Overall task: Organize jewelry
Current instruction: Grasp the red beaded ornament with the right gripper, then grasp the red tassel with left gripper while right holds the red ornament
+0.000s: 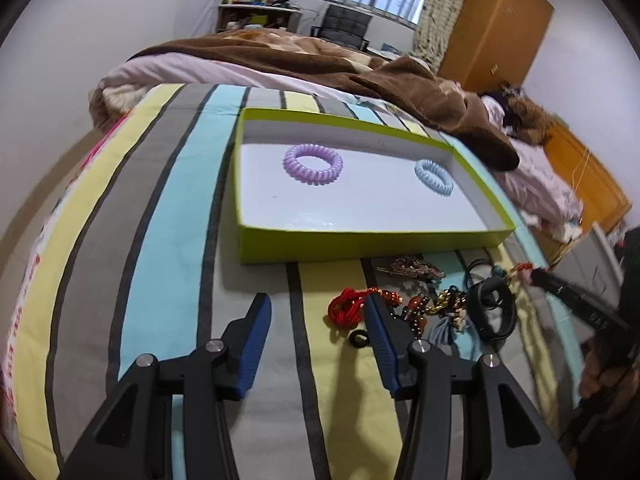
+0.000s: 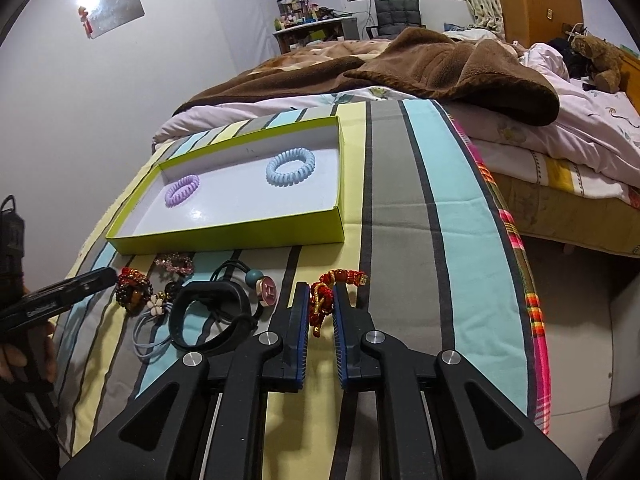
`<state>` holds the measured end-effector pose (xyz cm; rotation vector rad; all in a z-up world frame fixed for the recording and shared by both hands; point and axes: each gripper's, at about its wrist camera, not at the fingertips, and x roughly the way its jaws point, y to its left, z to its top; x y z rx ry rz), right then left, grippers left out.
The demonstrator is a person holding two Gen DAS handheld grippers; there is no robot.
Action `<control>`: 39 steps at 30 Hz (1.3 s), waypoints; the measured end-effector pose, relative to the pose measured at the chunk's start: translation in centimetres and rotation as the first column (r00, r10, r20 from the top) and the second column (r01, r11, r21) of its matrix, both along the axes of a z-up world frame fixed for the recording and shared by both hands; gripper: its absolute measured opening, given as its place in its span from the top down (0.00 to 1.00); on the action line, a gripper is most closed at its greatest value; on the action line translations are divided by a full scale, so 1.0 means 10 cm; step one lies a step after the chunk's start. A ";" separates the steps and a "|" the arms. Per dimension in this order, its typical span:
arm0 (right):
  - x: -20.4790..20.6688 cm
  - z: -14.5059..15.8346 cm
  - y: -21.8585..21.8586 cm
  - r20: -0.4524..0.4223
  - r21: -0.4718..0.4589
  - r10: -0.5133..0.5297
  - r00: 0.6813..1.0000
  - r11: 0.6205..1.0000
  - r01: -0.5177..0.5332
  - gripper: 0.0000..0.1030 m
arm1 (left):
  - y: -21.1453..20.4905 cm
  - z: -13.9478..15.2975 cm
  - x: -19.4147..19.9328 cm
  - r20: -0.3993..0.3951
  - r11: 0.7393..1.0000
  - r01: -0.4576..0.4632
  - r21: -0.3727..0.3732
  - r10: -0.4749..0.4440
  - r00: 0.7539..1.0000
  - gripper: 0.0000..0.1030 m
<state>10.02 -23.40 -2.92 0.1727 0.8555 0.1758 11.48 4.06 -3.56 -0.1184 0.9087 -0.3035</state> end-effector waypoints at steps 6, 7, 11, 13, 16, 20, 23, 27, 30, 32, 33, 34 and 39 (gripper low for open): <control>-0.01 0.00 -0.01 0.000 0.004 -0.002 1.000 1.000 0.002 0.89 | -0.21 -0.03 0.05 0.011 0.994 0.073 0.086 -0.074 0.997 0.51; -0.01 0.00 -0.01 0.000 0.005 -0.002 1.000 1.000 0.002 0.89 | -0.24 -0.02 0.06 0.009 0.992 0.083 0.090 -0.084 0.996 0.51; -0.01 0.00 -0.02 -0.001 0.010 -0.002 1.000 1.000 0.002 0.89 | -0.29 -0.01 0.10 0.015 0.990 0.090 0.106 -0.092 0.996 0.51; -0.01 0.00 -0.01 0.000 0.011 0.000 1.000 1.000 0.000 0.89 | -0.33 0.02 0.08 0.027 0.988 0.117 0.097 -0.120 0.992 0.51; 0.00 -0.01 -0.02 0.001 0.015 0.002 1.000 1.000 -0.002 0.89 | -0.41 0.05 0.06 0.045 0.983 0.149 0.105 -0.154 0.987 0.51; 0.01 -0.01 -0.02 -0.003 0.018 0.003 1.000 1.000 -0.003 0.89 | -0.48 0.06 0.10 0.038 0.979 0.177 0.105 -0.182 0.983 0.51; 0.01 -0.01 -0.02 -0.004 0.020 0.005 1.000 1.000 -0.005 0.89 | -0.60 0.14 0.01 0.076 0.961 0.254 0.108 -0.262 0.962 0.51; 0.04 -0.03 -0.02 -0.009 0.028 0.006 1.000 1.000 -0.006 0.89 | -0.69 0.09 0.05 0.044 0.960 0.245 0.136 -0.252 0.967 0.51; 0.04 -0.05 0.00 -0.012 0.030 0.016 1.000 0.999 -0.016 0.89 | -0.70 0.05 0.08 0.026 0.964 0.233 0.126 -0.238 0.971 0.51; 0.04 -0.05 0.02 -0.012 0.030 0.023 1.000 0.999 -0.023 0.89 | -0.69 0.05 0.08 0.025 0.966 0.228 0.125 -0.233 0.972 0.51; 0.05 -0.05 0.02 -0.012 0.030 0.026 1.000 0.999 -0.025 0.89 | -0.69 0.05 0.08 0.024 0.966 0.224 0.130 -0.229 0.973 0.51; 0.04 -0.05 0.02 -0.010 0.031 0.028 1.000 0.999 -0.027 0.89 | -0.68 0.05 0.08 0.024 0.967 0.217 0.133 -0.222 0.975 0.51; 0.05 -0.05 0.04 -0.009 0.026 0.037 0.999 0.999 -0.036 0.89 | -0.67 0.02 0.10 0.013 0.969 0.225 0.099 -0.228 0.974 0.65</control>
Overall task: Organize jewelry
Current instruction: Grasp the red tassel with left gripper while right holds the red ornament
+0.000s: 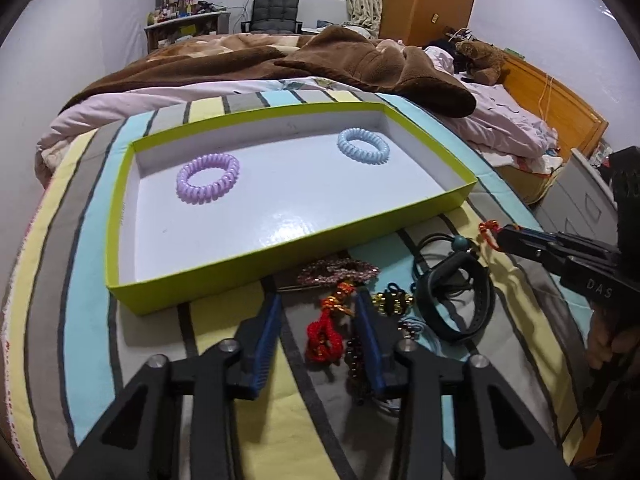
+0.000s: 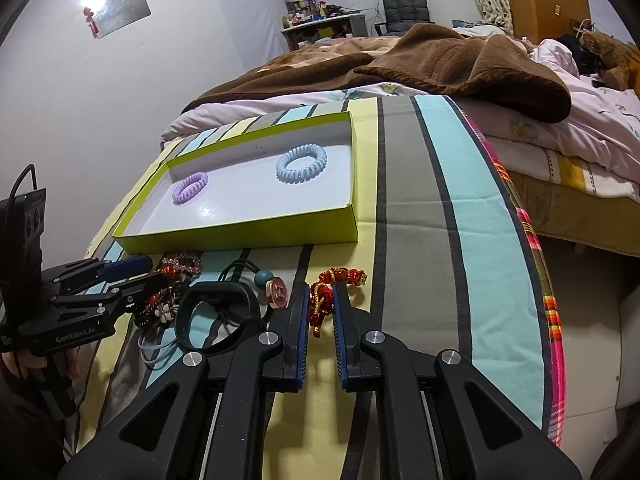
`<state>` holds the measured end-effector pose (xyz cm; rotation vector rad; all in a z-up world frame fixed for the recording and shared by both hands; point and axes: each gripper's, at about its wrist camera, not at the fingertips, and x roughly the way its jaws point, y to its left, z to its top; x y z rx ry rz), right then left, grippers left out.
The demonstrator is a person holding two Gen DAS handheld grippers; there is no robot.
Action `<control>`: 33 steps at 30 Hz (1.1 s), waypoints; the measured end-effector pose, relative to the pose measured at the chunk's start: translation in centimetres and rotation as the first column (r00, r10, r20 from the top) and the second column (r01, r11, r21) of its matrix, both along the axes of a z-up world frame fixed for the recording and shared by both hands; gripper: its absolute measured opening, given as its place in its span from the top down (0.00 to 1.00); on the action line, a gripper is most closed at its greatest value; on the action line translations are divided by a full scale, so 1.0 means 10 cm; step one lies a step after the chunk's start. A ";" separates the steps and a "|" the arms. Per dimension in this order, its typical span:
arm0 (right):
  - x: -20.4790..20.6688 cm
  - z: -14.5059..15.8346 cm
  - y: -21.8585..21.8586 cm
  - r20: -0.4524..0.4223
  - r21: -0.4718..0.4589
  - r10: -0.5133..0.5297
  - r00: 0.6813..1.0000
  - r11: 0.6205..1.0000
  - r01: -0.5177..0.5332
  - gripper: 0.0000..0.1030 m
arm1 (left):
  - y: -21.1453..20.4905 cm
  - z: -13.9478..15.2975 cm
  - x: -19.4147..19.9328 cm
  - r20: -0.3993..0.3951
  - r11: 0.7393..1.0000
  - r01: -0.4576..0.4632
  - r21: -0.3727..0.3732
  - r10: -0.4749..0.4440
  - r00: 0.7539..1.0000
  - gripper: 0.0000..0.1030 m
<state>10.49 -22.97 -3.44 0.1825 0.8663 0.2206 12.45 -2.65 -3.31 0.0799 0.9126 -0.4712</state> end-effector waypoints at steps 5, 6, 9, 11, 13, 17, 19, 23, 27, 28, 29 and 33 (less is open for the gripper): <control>-0.02 0.01 -0.01 0.008 -0.001 -0.001 1.000 1.000 0.001 0.89 | -0.07 0.01 -0.04 0.000 1.000 0.029 0.010 -0.029 1.000 0.80; -0.02 0.02 0.00 0.009 -0.001 -0.002 1.000 1.000 0.002 0.89 | -0.09 0.01 -0.04 0.002 0.999 0.031 0.013 -0.031 1.000 0.80; -0.03 0.03 -0.01 0.012 0.000 -0.005 1.000 1.000 0.005 0.89 | -0.11 0.02 -0.04 0.011 0.999 0.029 0.033 -0.029 1.000 0.85; -0.05 0.06 0.00 0.017 -0.001 -0.004 1.000 1.000 0.004 0.89 | -0.10 0.01 -0.04 0.007 0.999 0.018 0.038 -0.019 1.000 0.86; -0.05 0.08 0.00 0.021 -0.002 -0.003 1.000 1.000 0.003 0.89 | -0.08 0.02 -0.05 0.016 0.999 0.007 0.032 -0.008 1.000 0.87; -0.07 0.11 0.00 0.027 -0.001 -0.001 1.000 1.000 0.001 0.89 | -0.02 0.07 -0.08 0.029 1.000 -0.007 0.022 0.006 1.000 0.87; -0.09 0.12 0.01 0.030 -0.001 0.001 1.000 1.000 -0.001 0.89 | 0.01 0.10 -0.10 0.044 1.000 -0.017 0.016 0.016 0.999 0.87; -0.11 0.18 0.03 0.042 0.000 0.005 0.999 1.000 -0.005 0.89 | 0.08 0.15 -0.13 0.048 1.000 -0.025 -0.001 0.025 0.999 0.87; -0.13 0.24 0.06 0.056 -0.001 0.012 0.998 1.000 -0.012 0.89 | 0.16 0.20 -0.15 0.057 0.999 -0.048 -0.014 0.049 0.997 0.87; -0.13 0.26 0.07 0.060 -0.003 0.016 0.998 1.000 -0.015 0.89 | 0.19 0.22 -0.15 0.060 0.998 -0.054 -0.020 0.056 0.997 0.87; -0.12 0.28 0.08 0.065 -0.004 0.019 0.998 1.000 -0.019 0.89 | 0.21 0.24 -0.15 0.062 0.998 -0.060 -0.024 0.062 0.996 0.87; -0.10 0.37 0.12 0.085 -0.012 0.031 0.996 0.999 -0.030 0.89 | 0.29 0.33 -0.13 0.073 0.996 -0.078 -0.040 0.081 0.994 0.87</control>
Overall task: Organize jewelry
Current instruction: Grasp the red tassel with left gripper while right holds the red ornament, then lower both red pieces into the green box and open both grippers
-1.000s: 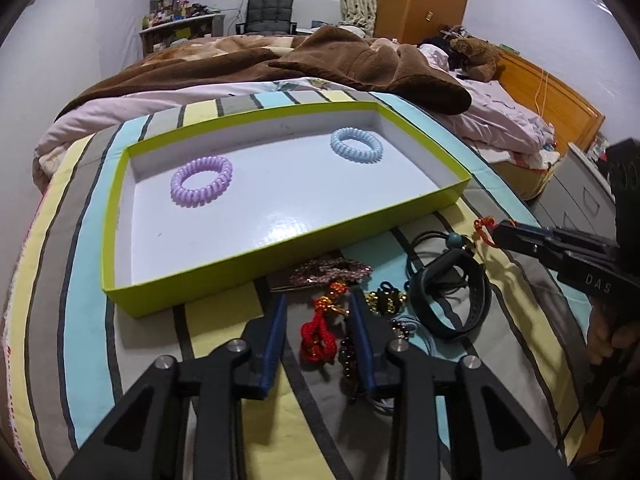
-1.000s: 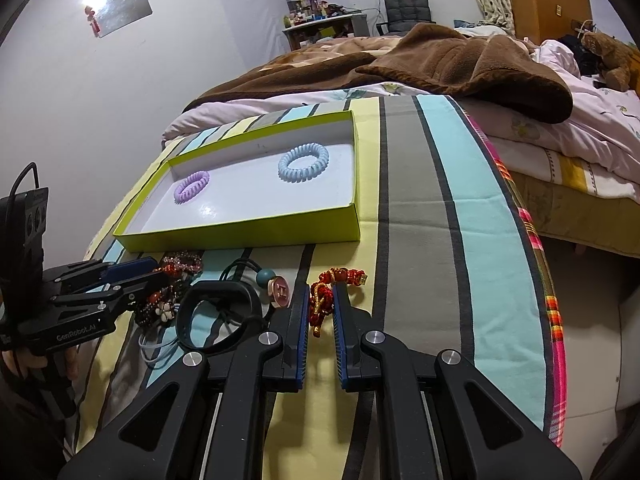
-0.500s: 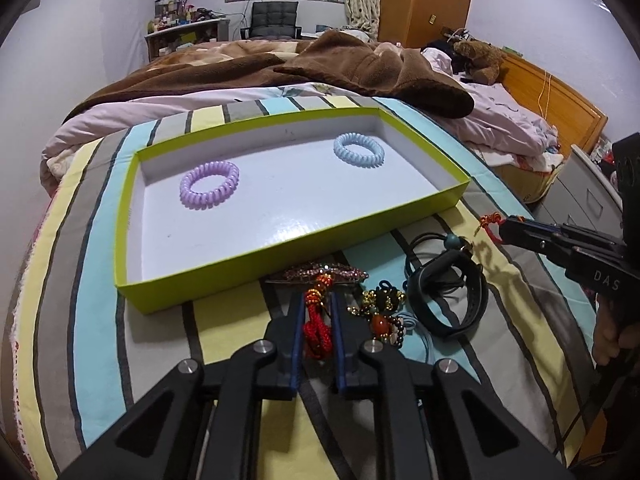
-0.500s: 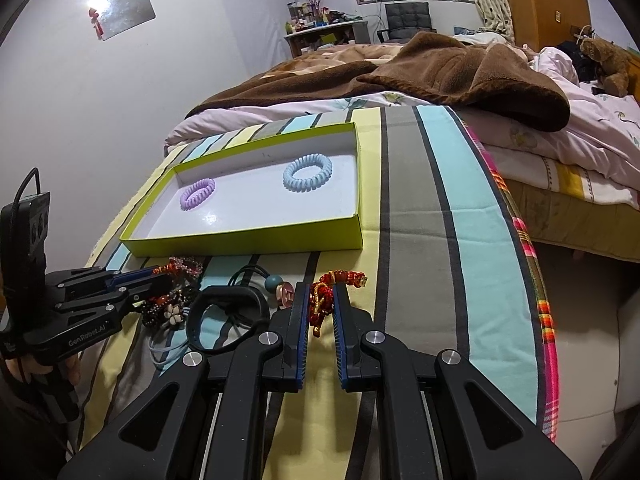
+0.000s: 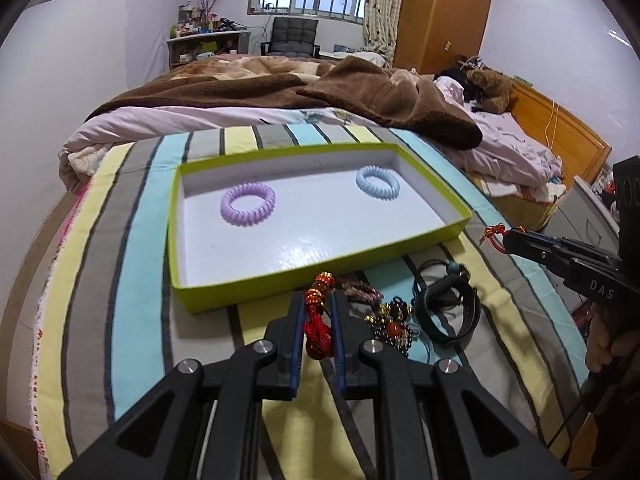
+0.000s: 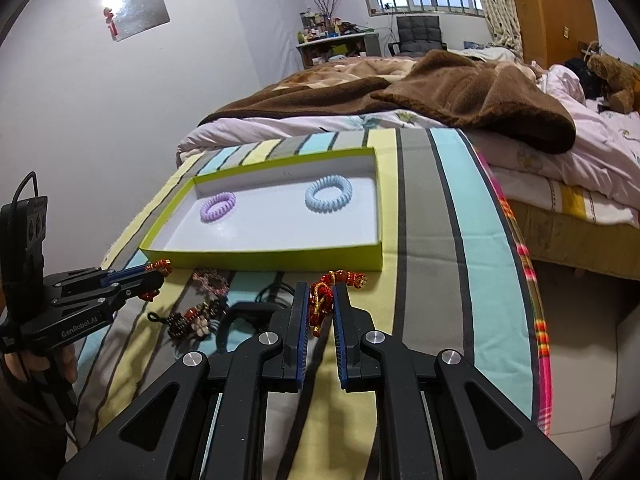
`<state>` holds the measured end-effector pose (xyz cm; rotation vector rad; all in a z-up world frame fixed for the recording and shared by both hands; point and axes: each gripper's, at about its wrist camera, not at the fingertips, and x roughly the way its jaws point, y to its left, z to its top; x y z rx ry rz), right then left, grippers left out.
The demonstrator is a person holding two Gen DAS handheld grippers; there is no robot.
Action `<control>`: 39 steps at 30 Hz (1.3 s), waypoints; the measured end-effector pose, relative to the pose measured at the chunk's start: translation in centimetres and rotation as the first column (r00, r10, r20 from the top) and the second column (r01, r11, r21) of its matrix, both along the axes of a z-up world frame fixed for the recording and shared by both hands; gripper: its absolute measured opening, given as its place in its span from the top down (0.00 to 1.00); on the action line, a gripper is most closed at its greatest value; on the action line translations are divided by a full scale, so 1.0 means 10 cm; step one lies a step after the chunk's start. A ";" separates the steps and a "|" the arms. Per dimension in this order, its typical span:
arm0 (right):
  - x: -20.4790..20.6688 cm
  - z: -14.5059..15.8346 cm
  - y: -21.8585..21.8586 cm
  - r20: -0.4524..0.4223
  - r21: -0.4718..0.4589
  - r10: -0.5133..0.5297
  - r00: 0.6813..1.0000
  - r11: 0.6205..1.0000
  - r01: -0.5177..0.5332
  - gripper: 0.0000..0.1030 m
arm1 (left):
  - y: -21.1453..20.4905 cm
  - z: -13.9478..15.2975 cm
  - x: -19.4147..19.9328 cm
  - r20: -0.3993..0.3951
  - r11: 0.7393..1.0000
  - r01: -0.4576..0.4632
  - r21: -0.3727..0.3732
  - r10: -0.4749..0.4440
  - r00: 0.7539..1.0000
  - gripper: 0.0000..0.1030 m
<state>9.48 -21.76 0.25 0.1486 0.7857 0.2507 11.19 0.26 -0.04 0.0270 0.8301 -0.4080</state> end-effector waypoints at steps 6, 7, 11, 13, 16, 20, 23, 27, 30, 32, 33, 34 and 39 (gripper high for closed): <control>0.14 0.13 0.08 0.026 0.002 0.024 0.999 1.000 -0.024 0.89 | 0.10 0.11 0.08 0.020 1.000 -0.027 -0.007 0.027 0.999 0.87; 0.19 0.15 0.09 0.027 0.005 0.028 0.999 1.000 -0.028 0.89 | 0.11 0.11 0.09 0.021 1.000 -0.028 -0.005 0.028 0.999 0.87; 0.34 0.20 0.15 0.038 -0.005 0.046 0.998 0.999 -0.046 0.89 | 0.13 0.14 0.19 0.023 0.999 -0.039 -0.004 0.039 0.999 0.87; 0.43 0.21 0.18 0.046 -0.019 0.059 0.997 0.998 -0.058 0.89 | 0.14 0.15 0.25 0.025 0.999 -0.044 -0.007 0.044 0.999 0.87; 0.58 0.20 0.25 0.039 -0.027 0.076 0.996 0.997 -0.075 0.89 | 0.16 0.15 0.33 0.028 0.999 -0.051 -0.004 0.051 0.998 0.87; 0.83 0.17 0.36 0.027 -0.049 0.109 0.994 0.993 -0.107 0.89 | 0.19 0.08 0.48 0.011 0.998 -0.067 -0.006 0.067 0.998 0.87; 1.01 0.13 0.48 0.013 -0.076 0.138 0.990 0.988 -0.137 0.89 | 0.20 0.03 0.59 0.000 0.997 -0.080 -0.006 0.080 0.997 0.87; 1.23 0.04 0.59 -0.013 -0.098 0.152 0.988 0.983 -0.153 0.89 | 0.19 -0.03 0.72 -0.008 0.996 -0.086 0.002 0.086 0.996 0.87; 1.40 -0.04 0.67 -0.038 -0.105 0.157 0.987 0.981 -0.161 0.89 | 0.19 -0.10 0.78 -0.018 0.995 -0.098 0.022 0.098 0.995 0.87; 1.48 -0.09 0.72 -0.051 -0.105 0.164 0.985 0.980 -0.169 0.89 | 0.20 -0.14 0.81 -0.030 0.994 -0.108 0.024 0.109 0.994 0.87; 1.51 -0.11 0.74 -0.057 -0.103 0.171 0.984 0.979 -0.176 0.89 | 0.20 -0.16 0.81 -0.032 0.994 -0.109 0.028 0.110 0.993 0.87; 1.56 -0.14 0.77 -0.067 -0.097 0.181 0.981 0.978 -0.187 0.89 | 0.19 -0.18 0.82 -0.034 0.993 -0.110 0.036 0.111 0.993 0.87; 1.74 -0.28 0.86 -0.109 -0.086 0.204 0.973 0.973 -0.213 0.89 | 0.21 -0.25 0.85 -0.048 0.993 -0.114 0.042 0.116 0.992 0.87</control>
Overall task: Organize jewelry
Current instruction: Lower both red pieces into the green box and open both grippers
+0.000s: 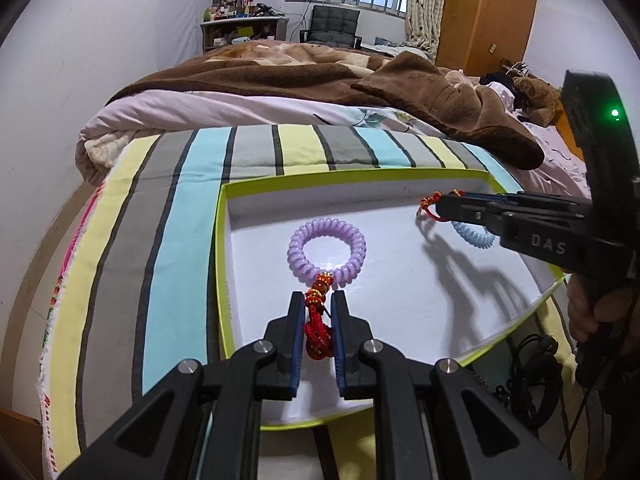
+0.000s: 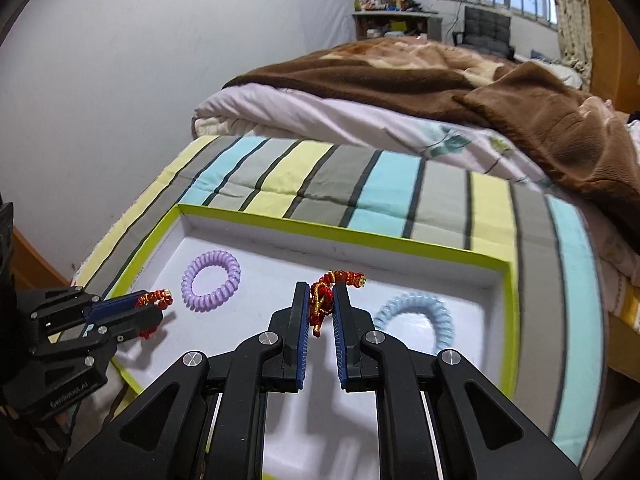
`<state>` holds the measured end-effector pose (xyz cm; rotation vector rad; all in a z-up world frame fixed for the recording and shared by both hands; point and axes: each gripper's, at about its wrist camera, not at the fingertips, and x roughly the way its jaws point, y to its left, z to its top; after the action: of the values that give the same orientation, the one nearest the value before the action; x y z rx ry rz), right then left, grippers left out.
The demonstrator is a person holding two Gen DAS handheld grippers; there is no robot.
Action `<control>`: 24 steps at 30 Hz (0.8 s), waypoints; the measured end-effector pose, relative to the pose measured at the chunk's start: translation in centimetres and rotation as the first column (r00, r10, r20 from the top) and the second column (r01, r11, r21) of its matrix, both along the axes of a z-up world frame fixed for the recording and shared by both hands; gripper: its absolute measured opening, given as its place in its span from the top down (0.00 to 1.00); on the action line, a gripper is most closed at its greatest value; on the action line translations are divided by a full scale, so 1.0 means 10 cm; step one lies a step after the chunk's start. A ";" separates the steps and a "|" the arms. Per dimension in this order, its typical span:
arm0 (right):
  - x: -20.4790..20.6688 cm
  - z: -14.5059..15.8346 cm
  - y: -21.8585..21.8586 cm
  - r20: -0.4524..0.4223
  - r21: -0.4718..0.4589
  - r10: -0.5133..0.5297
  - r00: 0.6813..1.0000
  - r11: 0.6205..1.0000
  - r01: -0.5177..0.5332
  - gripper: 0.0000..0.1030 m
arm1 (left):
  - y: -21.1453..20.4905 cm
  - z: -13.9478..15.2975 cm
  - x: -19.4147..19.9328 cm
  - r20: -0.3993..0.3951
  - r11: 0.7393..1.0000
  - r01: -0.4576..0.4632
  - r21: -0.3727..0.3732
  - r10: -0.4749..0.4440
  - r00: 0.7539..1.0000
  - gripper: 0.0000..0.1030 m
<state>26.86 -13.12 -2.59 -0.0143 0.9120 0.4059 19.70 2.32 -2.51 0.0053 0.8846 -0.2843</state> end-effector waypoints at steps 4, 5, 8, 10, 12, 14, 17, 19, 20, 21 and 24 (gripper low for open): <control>0.07 -0.07 0.02 -0.026 -0.006 0.004 1.000 1.000 -0.004 0.89 | -0.01 -0.02 0.01 0.001 1.000 0.000 0.009 0.000 1.000 0.87; 0.08 -0.09 0.02 -0.035 -0.005 0.004 0.999 1.000 -0.004 0.89 | -0.01 -0.02 0.01 -0.001 1.000 0.001 0.007 -0.001 1.000 0.87; 0.09 -0.12 0.04 -0.043 -0.010 0.006 0.999 1.000 -0.006 0.89 | -0.01 -0.04 0.02 -0.007 1.000 -0.002 0.007 0.002 1.000 0.87; 0.08 -0.13 0.07 -0.039 -0.019 0.010 0.999 1.000 -0.011 0.89 | -0.01 -0.04 0.02 -0.007 1.000 0.003 0.000 -0.003 1.000 0.87; 0.08 -0.13 0.09 -0.040 -0.028 0.011 0.999 1.000 -0.012 0.89 | -0.01 -0.04 0.02 -0.010 1.000 0.002 -0.001 -0.002 1.000 0.87; 0.09 -0.14 0.09 -0.043 -0.033 0.004 0.999 0.999 -0.006 0.89 | 0.00 -0.05 0.02 -0.011 1.000 0.001 -0.004 -0.001 1.000 0.87; 0.11 -0.17 0.09 -0.051 -0.034 -0.002 0.999 0.999 0.000 0.89 | 0.00 -0.06 0.03 -0.018 1.000 0.003 -0.013 -0.003 1.000 0.87; 0.11 -0.17 0.08 -0.050 -0.035 -0.005 0.999 0.999 0.003 0.89 | 0.00 -0.06 0.03 -0.017 1.000 0.006 -0.009 -0.006 1.000 0.86; 0.11 -0.17 0.08 -0.051 -0.034 -0.007 0.999 0.999 0.006 0.89 | 0.00 -0.06 0.04 -0.019 1.000 0.009 -0.013 -0.010 1.000 0.86; 0.11 -0.17 0.08 -0.052 -0.033 -0.011 0.999 0.999 0.010 0.89 | 0.00 -0.06 0.04 -0.019 1.000 0.010 -0.016 -0.011 1.000 0.86; 0.12 -0.17 0.07 -0.052 -0.034 -0.017 0.998 0.999 0.015 0.88 | 0.00 -0.06 0.04 -0.019 1.000 0.010 -0.016 -0.010 1.000 0.86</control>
<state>28.04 -12.38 -4.30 -0.0273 0.9701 0.3774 20.10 2.30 -3.13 -0.0082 0.9016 -0.3014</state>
